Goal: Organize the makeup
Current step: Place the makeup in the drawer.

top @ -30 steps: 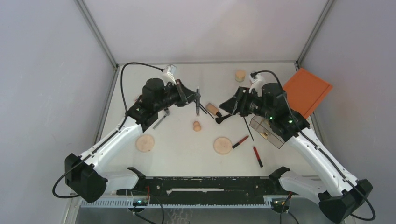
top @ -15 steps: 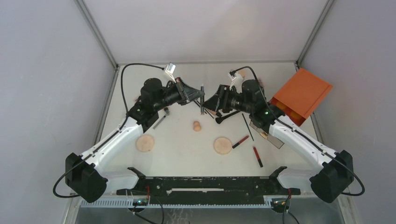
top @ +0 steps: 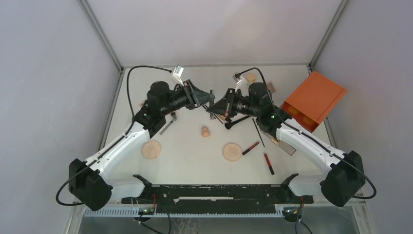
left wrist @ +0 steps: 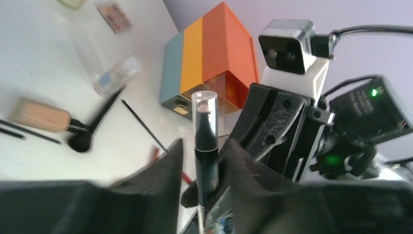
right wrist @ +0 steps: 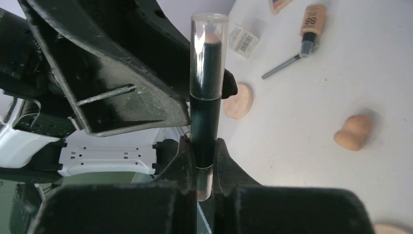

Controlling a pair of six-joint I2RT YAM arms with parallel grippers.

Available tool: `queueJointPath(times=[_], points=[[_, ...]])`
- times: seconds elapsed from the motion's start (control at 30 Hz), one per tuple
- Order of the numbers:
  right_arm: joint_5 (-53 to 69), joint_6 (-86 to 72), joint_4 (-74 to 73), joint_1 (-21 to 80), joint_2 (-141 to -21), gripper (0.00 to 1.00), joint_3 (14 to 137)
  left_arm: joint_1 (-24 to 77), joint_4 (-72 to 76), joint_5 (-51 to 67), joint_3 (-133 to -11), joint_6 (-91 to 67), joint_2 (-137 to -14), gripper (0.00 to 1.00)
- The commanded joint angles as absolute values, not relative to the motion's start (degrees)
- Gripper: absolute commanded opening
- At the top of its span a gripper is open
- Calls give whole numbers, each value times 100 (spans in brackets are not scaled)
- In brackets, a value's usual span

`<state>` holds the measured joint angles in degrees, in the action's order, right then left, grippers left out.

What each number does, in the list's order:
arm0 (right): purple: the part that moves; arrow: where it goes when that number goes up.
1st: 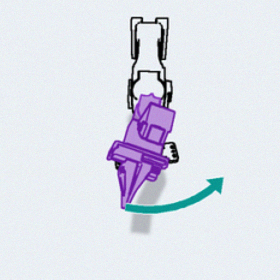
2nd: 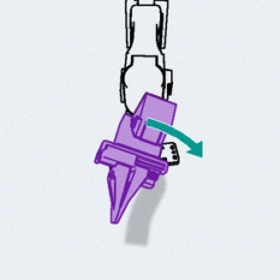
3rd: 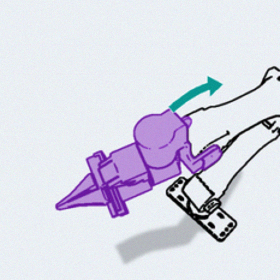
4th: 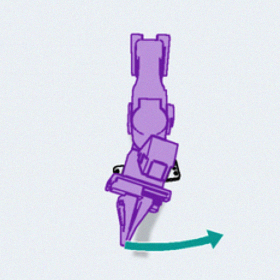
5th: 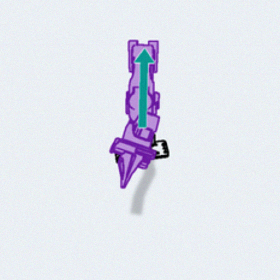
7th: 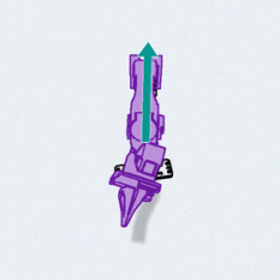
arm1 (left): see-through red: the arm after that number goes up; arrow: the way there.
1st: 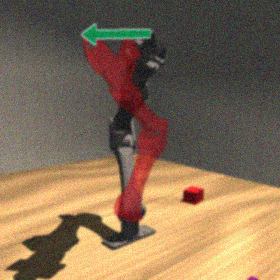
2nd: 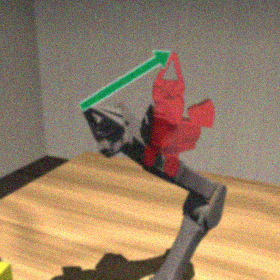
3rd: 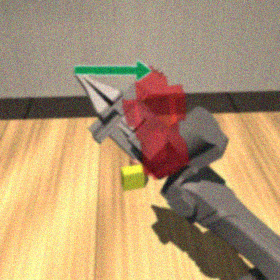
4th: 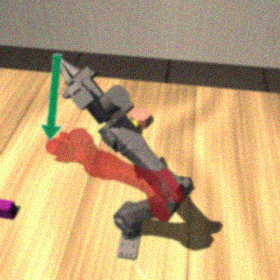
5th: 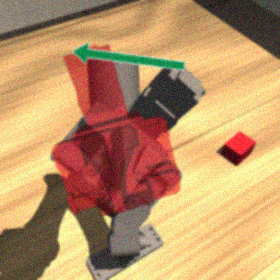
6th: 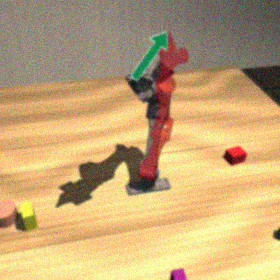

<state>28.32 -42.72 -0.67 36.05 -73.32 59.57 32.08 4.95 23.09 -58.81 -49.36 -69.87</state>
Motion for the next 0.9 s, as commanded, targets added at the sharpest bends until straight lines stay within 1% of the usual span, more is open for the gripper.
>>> queueJointPath(times=[0.0, 0.03, 0.07, 0.1, 0.2, 0.37, 0.43, 0.57, 0.87], points=[[2373, -4335, -547, 3467, -6915, 0, 5986, 3228, 73, 2283, -5990, -4538, -7008, 66], [2177, -4378, -832, 3407, -6749, 0, 5985, 3221, -282, 2104, -6144, -4249, -7012, 76], [1965, -4422, -1137, 3330, -6553, 0, 5985, 3205, -719, 1876, -6322, -3973, -7013, 80], [1712, -4478, -1495, 3246, -6248, 0, 5985, 3196, -1128, 1621, -6520, -3626, -7016, 83], [615, -4726, -2680, 2917, -5502, 0, 5985, 3017, -1839, 1083, -6728, -3040, -7000, 85], [-954, -5452, -4567, 2659, -4530, 0, 5979, 2503, -1907, 1132, -6535, -2992, -6956, 85], [-1342, -5706, -4964, 2620, -4287, 0, 5905, 2450, -1937, 1047, -6519, -2959, -6990, 85], [-1466, -5862, -5365, 2203, -4130, 0, 5724, 2389, -2101, 889, -6583, -2901, -7106, 85], [-1008, -5148, -5203, 1116, -4113, 0, 5434, 2258, -2234, 832, -6435, -2842, -7113, 85]])
